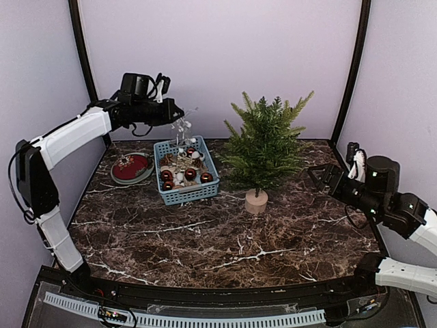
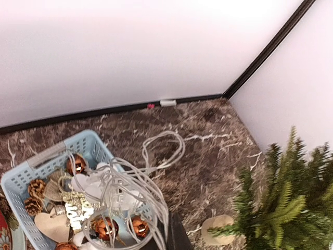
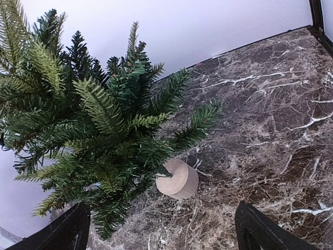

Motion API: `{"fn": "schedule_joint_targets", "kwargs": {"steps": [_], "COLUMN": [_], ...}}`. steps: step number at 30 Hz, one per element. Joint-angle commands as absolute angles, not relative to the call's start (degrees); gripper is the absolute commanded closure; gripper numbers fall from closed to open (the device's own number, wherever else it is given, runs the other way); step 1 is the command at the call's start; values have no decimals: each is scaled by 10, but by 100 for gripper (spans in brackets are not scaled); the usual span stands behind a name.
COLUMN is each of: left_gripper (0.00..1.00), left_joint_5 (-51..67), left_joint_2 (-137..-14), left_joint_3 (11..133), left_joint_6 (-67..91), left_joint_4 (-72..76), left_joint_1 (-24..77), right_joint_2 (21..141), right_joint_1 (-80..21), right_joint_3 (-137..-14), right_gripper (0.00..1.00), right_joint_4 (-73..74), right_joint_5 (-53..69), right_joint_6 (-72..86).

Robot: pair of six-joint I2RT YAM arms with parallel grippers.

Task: Decorate the small christmas tree
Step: Pick up the light string from the bin, then pass from the left arm to the right

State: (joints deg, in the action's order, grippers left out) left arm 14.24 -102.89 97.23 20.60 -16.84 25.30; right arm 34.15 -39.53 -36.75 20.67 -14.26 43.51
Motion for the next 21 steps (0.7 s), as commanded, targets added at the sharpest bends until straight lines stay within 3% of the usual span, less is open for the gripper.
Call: {"fn": "schedule_joint_targets", "kwargs": {"steps": [1,10,16,21], "left_gripper": [100,100,100,100], "left_joint_5": [138,235,317,320], "left_joint_2": [-951,-860,-778,-744], "left_joint_3": [960,960,877,817], "left_joint_6": [195,152,117,91], "left_joint_4": [-163,-237,-275,-311], "left_joint_1": [252,253,273,334], "right_joint_2": [331,324,319,314], "right_joint_1": [-394,-394,-395,-397], "right_joint_3": [-393,-421,-450,-443], "right_gripper": [1,3,3,3], "right_joint_4": [205,184,163,93], "right_joint_5": [-157,-56,75,177], "right_joint_6": [424,350,313,342]}}
